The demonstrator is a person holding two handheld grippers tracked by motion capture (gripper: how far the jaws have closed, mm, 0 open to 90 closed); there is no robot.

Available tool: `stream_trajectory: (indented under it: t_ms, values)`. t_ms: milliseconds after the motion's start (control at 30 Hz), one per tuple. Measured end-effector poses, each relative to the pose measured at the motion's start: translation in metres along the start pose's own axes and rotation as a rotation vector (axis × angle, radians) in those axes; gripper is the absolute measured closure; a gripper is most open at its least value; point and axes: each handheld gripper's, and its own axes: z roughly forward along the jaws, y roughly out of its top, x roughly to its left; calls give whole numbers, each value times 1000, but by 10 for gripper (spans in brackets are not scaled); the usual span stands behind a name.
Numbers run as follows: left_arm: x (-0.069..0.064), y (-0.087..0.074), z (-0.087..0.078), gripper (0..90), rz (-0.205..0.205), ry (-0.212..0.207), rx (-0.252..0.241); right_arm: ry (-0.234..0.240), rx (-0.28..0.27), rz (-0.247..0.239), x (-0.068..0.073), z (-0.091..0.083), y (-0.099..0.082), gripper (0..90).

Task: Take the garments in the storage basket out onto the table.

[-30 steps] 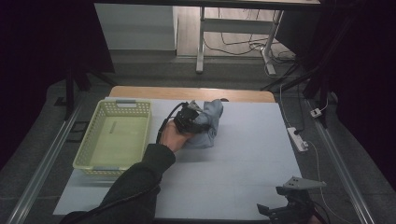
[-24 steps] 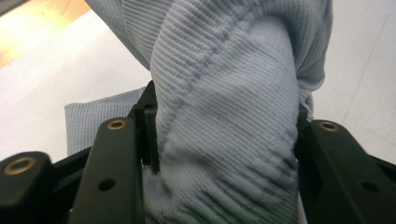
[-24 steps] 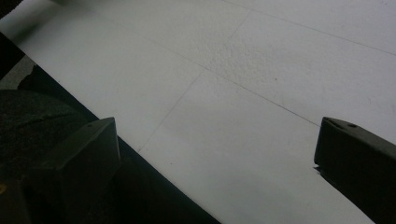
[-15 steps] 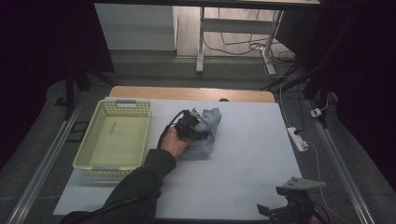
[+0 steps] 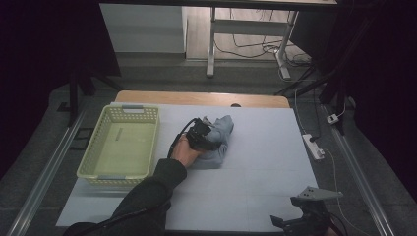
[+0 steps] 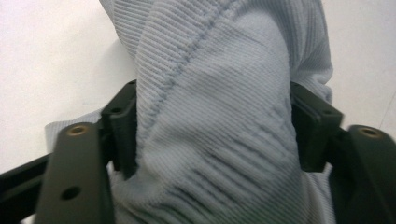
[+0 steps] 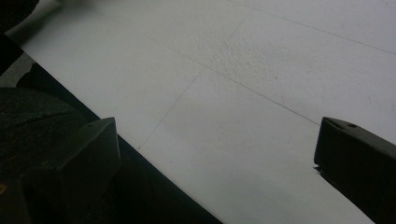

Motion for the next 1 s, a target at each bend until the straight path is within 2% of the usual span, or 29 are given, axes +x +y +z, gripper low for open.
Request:
stream_trajectory:
  t_ms: [100,267,500,667,800,900,1000]
  values:
    - [1,1,-1,231,-13,-17,-5,1,1,-2,0,0,0,0]
    - [2,2,-3,149,-44,-11,-17,-1,3,-5,0,0,0,0]
    - [5,5,-11,31,-83,-52,-56,0,3,-5,1,0,0,0]
    - [6,5,-16,0,-74,-76,-79,1,3,-6,1,0,0,0]
    - [7,6,-21,0,-68,-112,-81,0,4,-5,1,0,0,0]
    - [7,7,-26,0,-70,-124,-90,-1,5,-7,1,0,0,0]
    - [6,9,-31,0,-56,-135,-89,-1,6,-7,1,1,0,0]
